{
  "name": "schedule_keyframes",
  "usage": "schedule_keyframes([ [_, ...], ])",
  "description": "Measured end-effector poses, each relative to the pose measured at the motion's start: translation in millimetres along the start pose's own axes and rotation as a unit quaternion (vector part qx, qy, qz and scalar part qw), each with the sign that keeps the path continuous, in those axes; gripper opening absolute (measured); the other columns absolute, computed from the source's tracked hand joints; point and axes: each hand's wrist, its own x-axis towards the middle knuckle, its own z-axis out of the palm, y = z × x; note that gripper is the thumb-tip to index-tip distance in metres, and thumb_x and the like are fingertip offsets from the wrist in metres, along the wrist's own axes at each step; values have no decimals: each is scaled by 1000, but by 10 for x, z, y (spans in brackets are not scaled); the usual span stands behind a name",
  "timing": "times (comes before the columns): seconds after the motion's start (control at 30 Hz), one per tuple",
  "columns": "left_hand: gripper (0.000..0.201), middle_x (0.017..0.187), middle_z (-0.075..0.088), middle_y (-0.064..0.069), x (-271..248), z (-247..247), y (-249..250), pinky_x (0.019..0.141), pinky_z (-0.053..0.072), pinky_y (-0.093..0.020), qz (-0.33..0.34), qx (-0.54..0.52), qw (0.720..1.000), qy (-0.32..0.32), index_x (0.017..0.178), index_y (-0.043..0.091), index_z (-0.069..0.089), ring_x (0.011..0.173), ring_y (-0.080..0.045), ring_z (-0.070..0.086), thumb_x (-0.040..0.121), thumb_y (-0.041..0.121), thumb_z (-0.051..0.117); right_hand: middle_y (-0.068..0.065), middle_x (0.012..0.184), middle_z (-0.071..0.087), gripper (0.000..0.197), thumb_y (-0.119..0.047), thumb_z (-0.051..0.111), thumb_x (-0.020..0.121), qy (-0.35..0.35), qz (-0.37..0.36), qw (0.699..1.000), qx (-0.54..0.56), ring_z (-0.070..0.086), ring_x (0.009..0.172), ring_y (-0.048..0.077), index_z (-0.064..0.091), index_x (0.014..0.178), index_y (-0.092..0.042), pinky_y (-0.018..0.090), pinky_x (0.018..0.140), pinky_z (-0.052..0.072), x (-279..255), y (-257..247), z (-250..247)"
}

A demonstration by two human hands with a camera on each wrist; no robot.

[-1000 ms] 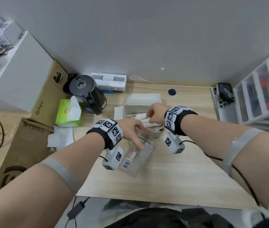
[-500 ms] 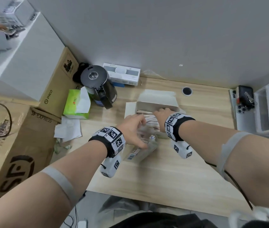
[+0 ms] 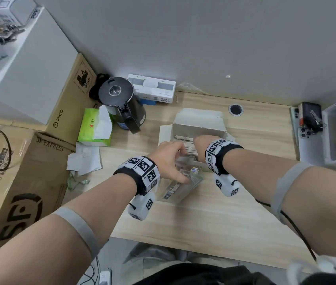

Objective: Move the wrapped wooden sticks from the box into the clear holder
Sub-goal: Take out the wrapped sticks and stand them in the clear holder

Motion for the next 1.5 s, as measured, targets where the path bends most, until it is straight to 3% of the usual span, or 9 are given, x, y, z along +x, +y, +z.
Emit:
schedule_keyframes([
  [0.1, 74, 103, 53, 4, 3, 4, 15, 86, 48, -34, -1, -3, 1000, -1, 110, 25, 51, 102, -18, 47, 55, 50, 93, 3, 70, 62, 33, -11, 74, 73, 21, -2, 1000, 7, 55, 49, 18, 53, 98, -7, 25, 43, 40, -47, 31, 21],
  [0.23, 75, 103, 52, 4, 14, 10, 38, 85, 48, -34, -3, 3, 1000, -4, 112, 24, 52, 101, -18, 47, 55, 50, 93, 1, 70, 64, 23, -12, 72, 74, 8, -2, 1000, -3, 56, 52, 19, 56, 91, -12, 27, 50, 44, -50, 21, 54],
  [0.47, 76, 106, 54, 1, 25, 8, 52, 85, 50, -37, -15, 4, 1000, -8, 113, 23, 52, 102, -19, 48, 55, 51, 92, -2, 65, 57, 16, -22, 60, 82, 15, 37, 999, -11, 51, 60, 20, 49, 71, -18, 42, 83, 38, -80, 21, -35],
  [0.53, 76, 107, 54, 1, 24, 3, 68, 85, 50, -37, -16, 4, 1000, -9, 114, 23, 52, 103, -19, 48, 56, 51, 92, -3, 61, 54, 22, -24, 62, 83, 20, 21, 999, -17, 49, 55, 19, 48, 68, -16, 38, 76, 41, -103, 36, -78],
  [0.67, 75, 109, 55, 0, 33, -6, 69, 84, 51, -36, -18, -2, 1000, -12, 115, 23, 52, 103, -19, 49, 57, 49, 92, 1, 56, 48, 19, -20, 68, 82, 16, -25, 999, -35, 42, 44, 19, 55, 70, -12, 21, 43, 36, -157, 85, -145],
  [0.9, 83, 111, 56, 0, 47, -3, 57, 86, 52, -36, -18, -5, 1000, -11, 122, 19, 52, 105, -19, 50, 56, 49, 92, 0, 59, 44, 18, -24, 62, 85, 8, -58, 998, -35, 38, 45, 18, 51, 75, -13, 22, 43, 32, -148, 59, -174],
  [1.07, 91, 120, 56, -2, 56, -8, 56, 94, 51, -38, -22, -10, 1000, -16, 129, 17, 51, 112, -20, 50, 55, 49, 92, 2, 55, 44, 24, -15, 67, 78, -24, -26, 998, -56, 41, 46, 22, 49, 62, -12, 27, 54, 47, -173, 32, -286],
  [1.27, 96, 122, 56, 1, 94, -50, 67, 95, 52, -38, -40, -15, 998, -41, 130, 23, 48, 112, -18, 53, 49, 55, 89, -1, 50, 32, 34, -10, 58, 82, 5, -22, 998, -51, 25, 42, 17, 36, 57, -15, 23, 48, 28, -318, 317, -434],
  [1.5, 96, 117, 52, 6, 126, -145, 118, 93, 53, -34, -64, -34, 994, -80, 132, 21, 45, 107, -17, 57, 55, 51, 93, -3, 61, 48, 29, -27, 70, 84, -18, -4, 999, -51, 43, 49, 14, 50, 65, -17, 24, 46, 36, -561, 713, -736],
])
